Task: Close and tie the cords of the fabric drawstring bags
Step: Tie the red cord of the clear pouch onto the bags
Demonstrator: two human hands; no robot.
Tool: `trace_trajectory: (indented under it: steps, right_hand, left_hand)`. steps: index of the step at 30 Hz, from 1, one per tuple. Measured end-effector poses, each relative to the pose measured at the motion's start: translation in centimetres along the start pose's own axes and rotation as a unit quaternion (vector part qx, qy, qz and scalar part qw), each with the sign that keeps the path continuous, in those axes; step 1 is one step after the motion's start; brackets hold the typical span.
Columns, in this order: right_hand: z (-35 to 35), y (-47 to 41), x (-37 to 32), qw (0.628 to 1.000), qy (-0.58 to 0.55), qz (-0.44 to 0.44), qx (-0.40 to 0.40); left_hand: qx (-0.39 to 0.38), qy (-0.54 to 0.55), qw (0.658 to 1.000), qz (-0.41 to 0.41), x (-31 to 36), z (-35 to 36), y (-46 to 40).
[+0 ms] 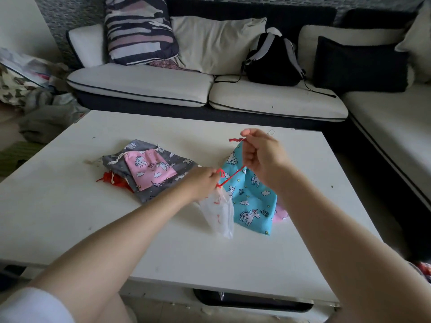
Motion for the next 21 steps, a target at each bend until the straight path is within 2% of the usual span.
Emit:
trace_trajectory:
  steps: [3,6,8,9,10,11,13,14,18,21]
  right_hand:
    - [2.3,0.0,-1.3,0.993,-0.098,0.013,-0.065]
    - [4.6,0.1,-1.5,0.989,-0.123,0.034,-0.069]
    - [5.3,0.2,-1.4,0.986,-0.142,0.047,-0.07]
    - [5.4,0.2,-1.1,0.988,-0.12,0.055,-0.085]
    - [5.2,0.0,-0.6,0.991,-0.046,0.061,-0.105]
    - [4.8,-0.2,0.0,0.987,0.084,0.061,-0.123]
    - [3.5,-0.3,1.2,0.941,0.317,0.049,-0.112]
    - [3.0,-0.2,1.6,0.92,0.379,0.035,-0.096]
    - [2.4,0.9,1.9,0.858,0.499,-0.066,-0.102]
    - [1.7,0.7,1.8,0.875,0.467,-0.091,-0.09]
  left_hand:
    - [-0.033,-0.068,0.997,0.017,0.0,0.3,0.4]
    - [-0.056,-0.122,0.99,0.046,-0.4,0.7,0.3]
    - [-0.07,-0.109,0.99,0.055,-0.7,0.9,0.2]
    - [-0.072,-0.092,0.991,0.06,-0.8,0.9,0.2]
    - [-0.067,-0.066,0.993,0.066,-0.7,0.9,0.3]
    - [-0.072,-0.02,0.996,0.05,-0.8,0.9,0.2]
    - [-0.087,0.124,0.988,0.008,-0.6,1.0,0.3]
    - [-0.088,0.193,0.977,-0.013,-0.5,1.0,0.4]
    - [-0.115,0.271,0.956,-0.013,0.1,1.1,1.0]
    - [-0.088,0.269,0.959,0.006,-0.1,0.5,0.9]
Point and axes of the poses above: each hand's wrist, its own y-axis away from the middle knuckle, its own z-axis out of the palm, x = y × z, the point moved 4 cm from there along -y, towards the middle knuckle, and after that the axes turned 6 degrees about y, right-handed, at the moved point
